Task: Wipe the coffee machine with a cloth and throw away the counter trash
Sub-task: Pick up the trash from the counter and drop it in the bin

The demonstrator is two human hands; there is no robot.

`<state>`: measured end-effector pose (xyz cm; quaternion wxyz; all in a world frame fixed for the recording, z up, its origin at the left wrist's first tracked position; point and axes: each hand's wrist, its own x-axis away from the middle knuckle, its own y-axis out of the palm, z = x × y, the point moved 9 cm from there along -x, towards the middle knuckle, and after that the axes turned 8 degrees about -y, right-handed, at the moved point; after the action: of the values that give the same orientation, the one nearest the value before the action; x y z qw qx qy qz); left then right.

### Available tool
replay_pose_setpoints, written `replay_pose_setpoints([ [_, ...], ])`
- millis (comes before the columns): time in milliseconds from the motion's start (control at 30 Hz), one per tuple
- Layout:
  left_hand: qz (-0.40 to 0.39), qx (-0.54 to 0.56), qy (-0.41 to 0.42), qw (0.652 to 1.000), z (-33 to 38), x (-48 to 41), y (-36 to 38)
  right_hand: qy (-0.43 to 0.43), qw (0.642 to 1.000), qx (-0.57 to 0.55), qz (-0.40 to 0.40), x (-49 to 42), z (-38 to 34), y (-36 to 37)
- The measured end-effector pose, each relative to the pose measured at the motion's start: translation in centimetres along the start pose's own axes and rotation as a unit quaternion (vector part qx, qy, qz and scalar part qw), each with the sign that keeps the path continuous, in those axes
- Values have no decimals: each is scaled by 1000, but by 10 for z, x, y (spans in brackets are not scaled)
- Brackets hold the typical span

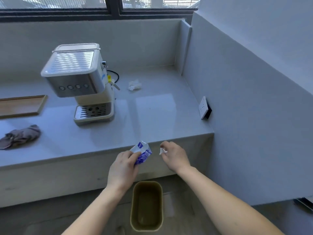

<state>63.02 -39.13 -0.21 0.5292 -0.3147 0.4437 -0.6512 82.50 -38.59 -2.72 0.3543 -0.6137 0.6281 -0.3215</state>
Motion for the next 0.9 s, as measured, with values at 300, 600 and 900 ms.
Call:
replay_pose_setpoints([
  [300, -144, -24, -82, 986, -62, 67, 95, 70, 993, -2, -91, 58, 15, 85],
  [600, -241, -71, -107, 962, -115, 94, 213, 154, 976, -20, -149, 96, 71, 203],
  [900, -273, -77, -131, 950, -149, 93, 297, 182, 970, -20, -159, 96, 125, 277],
])
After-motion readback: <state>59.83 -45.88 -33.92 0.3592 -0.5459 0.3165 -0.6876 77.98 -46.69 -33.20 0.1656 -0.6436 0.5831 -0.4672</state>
